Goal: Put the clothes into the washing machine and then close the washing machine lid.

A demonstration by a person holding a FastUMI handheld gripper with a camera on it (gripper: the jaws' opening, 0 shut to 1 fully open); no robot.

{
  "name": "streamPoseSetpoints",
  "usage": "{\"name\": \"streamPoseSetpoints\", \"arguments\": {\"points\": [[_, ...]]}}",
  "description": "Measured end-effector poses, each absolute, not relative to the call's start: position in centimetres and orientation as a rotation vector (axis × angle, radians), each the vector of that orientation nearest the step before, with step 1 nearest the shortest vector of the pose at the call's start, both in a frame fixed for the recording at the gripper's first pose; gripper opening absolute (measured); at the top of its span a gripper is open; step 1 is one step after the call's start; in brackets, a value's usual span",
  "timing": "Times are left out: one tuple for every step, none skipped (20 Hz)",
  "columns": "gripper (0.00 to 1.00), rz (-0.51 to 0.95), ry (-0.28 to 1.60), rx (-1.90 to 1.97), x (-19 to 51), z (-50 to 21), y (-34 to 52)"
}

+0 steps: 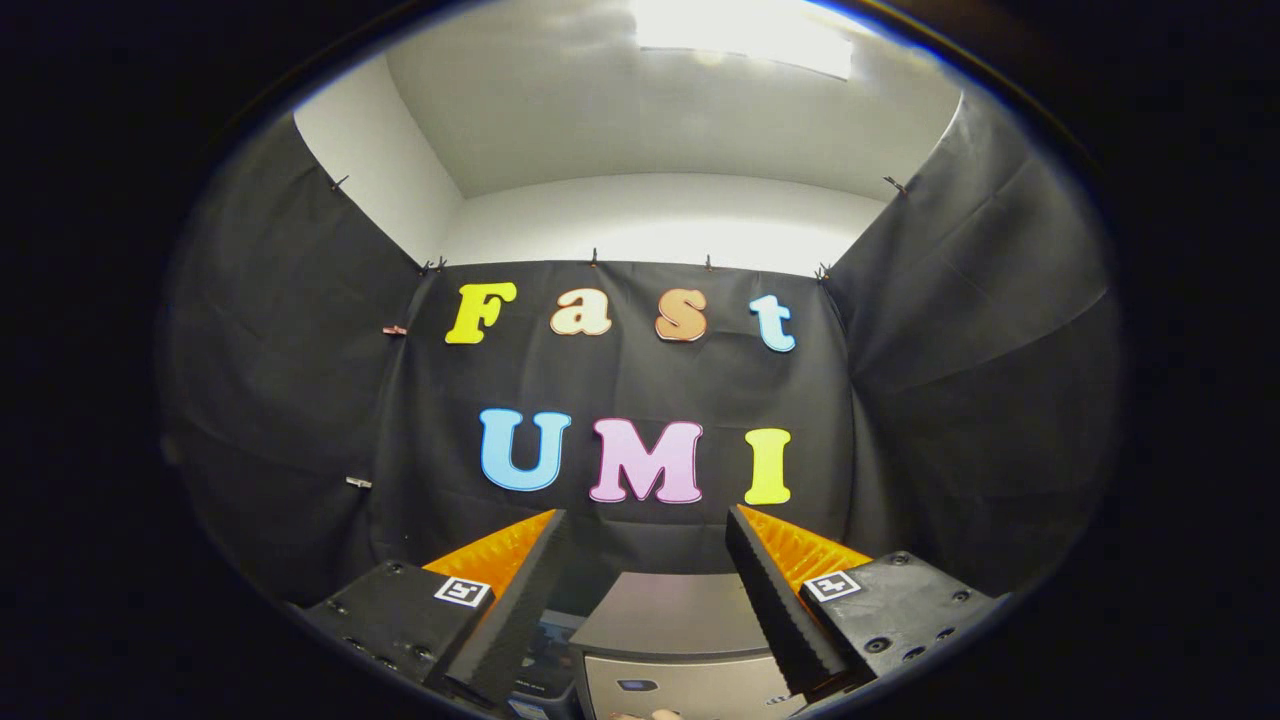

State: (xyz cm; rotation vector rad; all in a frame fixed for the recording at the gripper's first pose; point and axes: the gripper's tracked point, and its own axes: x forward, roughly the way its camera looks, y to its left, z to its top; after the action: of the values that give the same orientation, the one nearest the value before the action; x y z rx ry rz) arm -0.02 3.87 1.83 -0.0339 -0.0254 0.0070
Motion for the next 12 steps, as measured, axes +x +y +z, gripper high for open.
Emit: {"name": "streamPoseSetpoints", "arguments": {"points": [[0.98, 0.004, -0.022, -0.029, 0.0, 1.8, 3.8], [0.98, 0.0, -0.017, -0.026, 0.0, 1.7, 3.7], [0.98, -0.005, -0.013, -0.024, 0.0, 1.7, 3.5], [0.98, -0.006, -0.009, -0.023, 0.1, 1.6, 3.4], [0.98, -0.006, -0.005, -0.023, 0.1, 1.5, 3.4], [0.98, -0.009, -0.001, -0.023, 0.1, 1.4, 3.3], [0.98, -0.012, 0.003, -0.023, 0.1, 1.4, 3.1], [0.98, -0.013, 0.004, -0.021, 0.2, 1.4, 3.0], [0.98, -0.013, 0.005, -0.019, 0.1, 1.4, 3.0], [0.98, -0.015, 0.007, -0.018, 0.1, 1.4, 2.9], [0.98, -0.016, 0.009, -0.017, 0.1, 1.3, 2.8], [0.98, -0.017, 0.012, -0.018, 0.2, 1.2, 2.7]]}}
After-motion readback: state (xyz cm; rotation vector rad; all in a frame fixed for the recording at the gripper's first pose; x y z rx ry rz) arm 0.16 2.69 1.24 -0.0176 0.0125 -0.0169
